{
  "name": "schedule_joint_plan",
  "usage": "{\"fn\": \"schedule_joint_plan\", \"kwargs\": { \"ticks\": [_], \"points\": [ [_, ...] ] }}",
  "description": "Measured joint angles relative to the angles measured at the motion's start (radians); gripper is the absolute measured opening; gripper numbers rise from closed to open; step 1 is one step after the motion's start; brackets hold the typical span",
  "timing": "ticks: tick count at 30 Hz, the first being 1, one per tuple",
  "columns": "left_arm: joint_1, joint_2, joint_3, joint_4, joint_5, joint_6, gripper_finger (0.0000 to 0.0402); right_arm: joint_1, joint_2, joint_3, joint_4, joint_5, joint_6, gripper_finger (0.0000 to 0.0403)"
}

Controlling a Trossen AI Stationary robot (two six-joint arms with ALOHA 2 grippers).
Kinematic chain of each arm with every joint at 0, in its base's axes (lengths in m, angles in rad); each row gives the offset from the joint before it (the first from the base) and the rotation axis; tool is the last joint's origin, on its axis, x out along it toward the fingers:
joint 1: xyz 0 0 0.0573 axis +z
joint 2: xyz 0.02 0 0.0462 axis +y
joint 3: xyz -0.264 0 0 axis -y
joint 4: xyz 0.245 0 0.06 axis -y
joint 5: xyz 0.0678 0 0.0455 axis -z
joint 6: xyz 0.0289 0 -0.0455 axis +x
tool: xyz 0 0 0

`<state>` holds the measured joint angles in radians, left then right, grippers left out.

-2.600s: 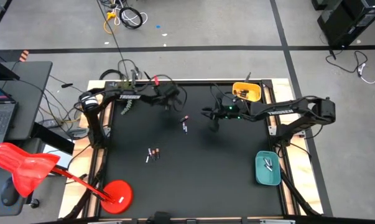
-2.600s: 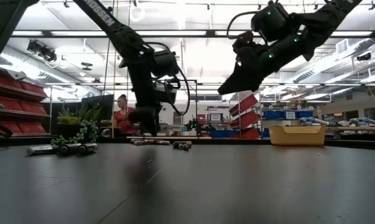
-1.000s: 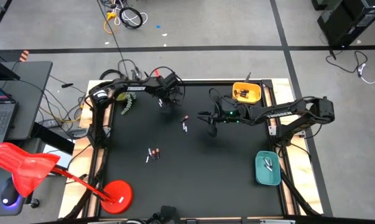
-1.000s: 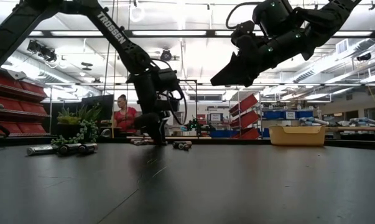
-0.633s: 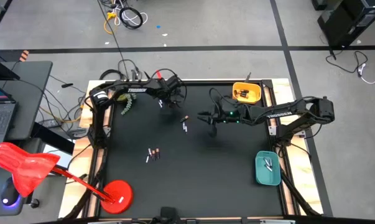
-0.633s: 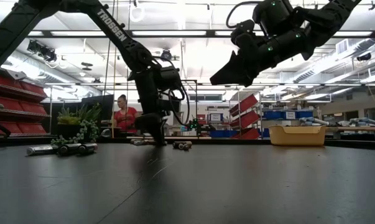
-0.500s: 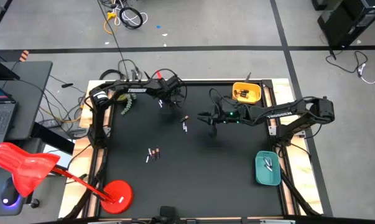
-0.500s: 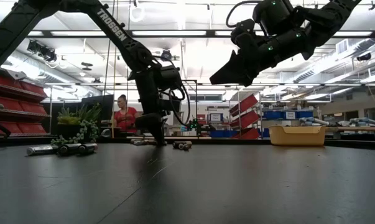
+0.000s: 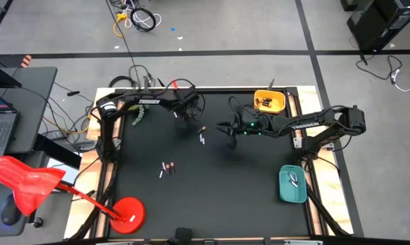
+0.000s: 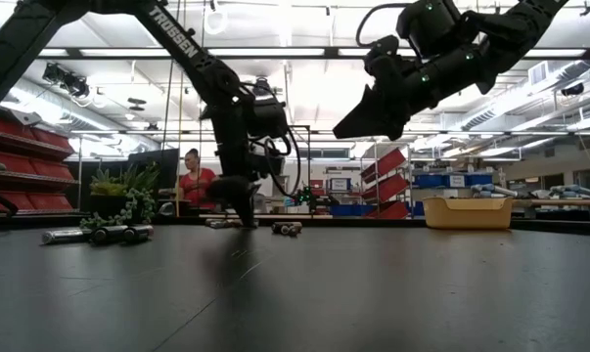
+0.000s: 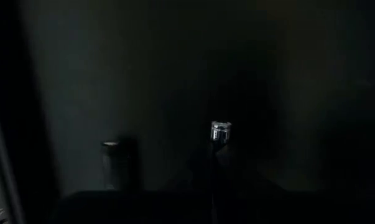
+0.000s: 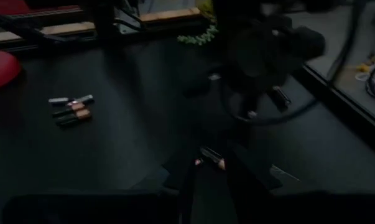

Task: Sort batteries
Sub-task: Put the silver battery into the green bin

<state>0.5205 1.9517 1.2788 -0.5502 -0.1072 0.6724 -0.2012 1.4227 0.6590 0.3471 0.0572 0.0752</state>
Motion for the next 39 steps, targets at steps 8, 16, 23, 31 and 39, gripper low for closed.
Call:
{"fn": "schedule_joint_plan", "kwargs": {
  "ticks": [8, 16, 23, 31, 39],
  "points": [
    [-0.005, -0.066, 0.002, -0.030, 0.012, 0.000, 0.0000, -0.001, 0.000, 0.000, -0.073, 0.004, 0.039, 0.0094],
    [-0.043, -0.139, 0.005, 0.059, 0.165, -0.066, 0.0000, -0.012, 0.000, -0.079, 0.001, 0.060, 0.041, 0.0096],
    [-0.124, -0.144, 0.005, 0.278, 0.297, -0.126, 0.0000, -0.001, 0.000, -0.214, 0.285, 0.070, 0.067, 0.0107],
    [-0.182, -0.144, 0.006, 0.465, 0.300, -0.140, 0.0000, 0.039, 0.000, -0.239, 0.278, 0.204, 0.081, 0.0125],
    [-0.188, -0.144, -0.017, 0.417, 0.274, -0.234, 0.0012, 0.014, -0.001, -0.199, -0.064, 0.242, 0.132, 0.0139]
  ]
}}
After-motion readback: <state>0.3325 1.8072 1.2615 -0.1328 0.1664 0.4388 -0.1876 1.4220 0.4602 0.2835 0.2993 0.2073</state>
